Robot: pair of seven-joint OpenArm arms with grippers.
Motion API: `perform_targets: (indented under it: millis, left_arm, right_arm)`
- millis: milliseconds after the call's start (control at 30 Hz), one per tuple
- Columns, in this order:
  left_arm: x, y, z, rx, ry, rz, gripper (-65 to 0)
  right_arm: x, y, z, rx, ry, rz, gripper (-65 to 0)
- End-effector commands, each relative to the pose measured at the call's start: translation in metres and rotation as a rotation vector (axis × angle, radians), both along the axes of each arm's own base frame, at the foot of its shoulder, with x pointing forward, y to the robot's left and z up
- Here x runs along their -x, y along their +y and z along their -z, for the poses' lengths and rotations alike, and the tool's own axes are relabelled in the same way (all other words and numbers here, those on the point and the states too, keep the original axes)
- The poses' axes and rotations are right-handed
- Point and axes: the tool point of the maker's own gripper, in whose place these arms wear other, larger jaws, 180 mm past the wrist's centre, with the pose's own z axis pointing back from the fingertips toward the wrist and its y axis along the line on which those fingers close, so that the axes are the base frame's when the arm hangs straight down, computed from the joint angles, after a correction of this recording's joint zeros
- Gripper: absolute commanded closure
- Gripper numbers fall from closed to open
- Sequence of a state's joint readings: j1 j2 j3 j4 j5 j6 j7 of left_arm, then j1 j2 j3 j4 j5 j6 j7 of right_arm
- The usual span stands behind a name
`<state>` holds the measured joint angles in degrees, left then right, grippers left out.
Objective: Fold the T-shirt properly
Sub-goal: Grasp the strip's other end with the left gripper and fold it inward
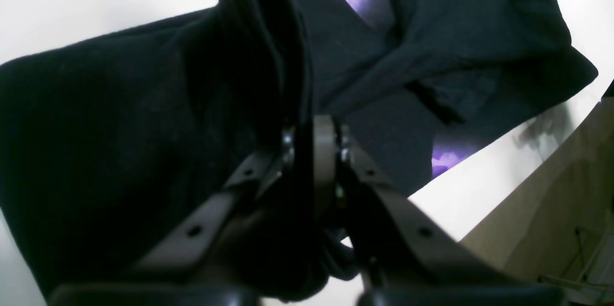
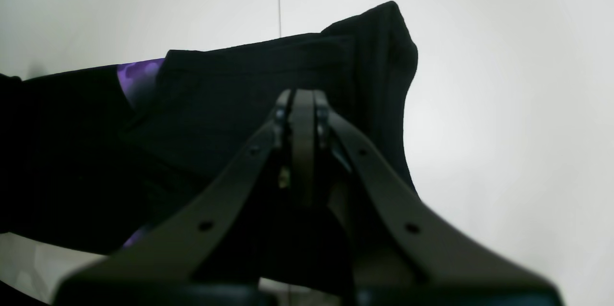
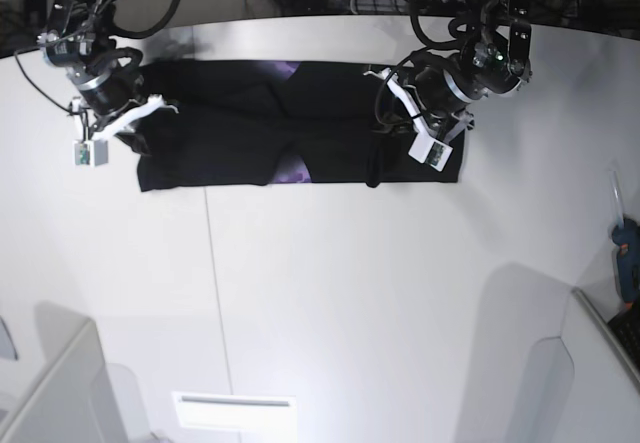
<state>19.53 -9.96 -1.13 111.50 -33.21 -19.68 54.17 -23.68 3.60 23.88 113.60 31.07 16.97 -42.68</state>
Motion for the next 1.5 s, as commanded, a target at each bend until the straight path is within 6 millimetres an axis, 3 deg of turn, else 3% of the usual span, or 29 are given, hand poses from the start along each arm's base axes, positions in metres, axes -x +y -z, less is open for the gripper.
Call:
perform_targets:
  millis: [0, 1067, 1467]
  left_arm:
    - [-0.006, -0.005, -0.011, 0.031, -0.041, -0.002, 0.0]
    - [-0.012, -0.011, -0.014, 0.049, -0.051, -0.006, 0.0]
    - [-0.015, -0.019, -0.016, 0.073, -0.055, -0.007, -43.1]
  right_arm:
    - [-0.005, -0.001, -0.01, 0.002, -0.045, -0.005, 0.0]
    - [-0.005, -0.001, -0.01, 0.002, -0.045, -0.005, 0.0]
    - [-0.005, -0.001, -0.01, 0.002, -0.045, -0.005, 0.0]
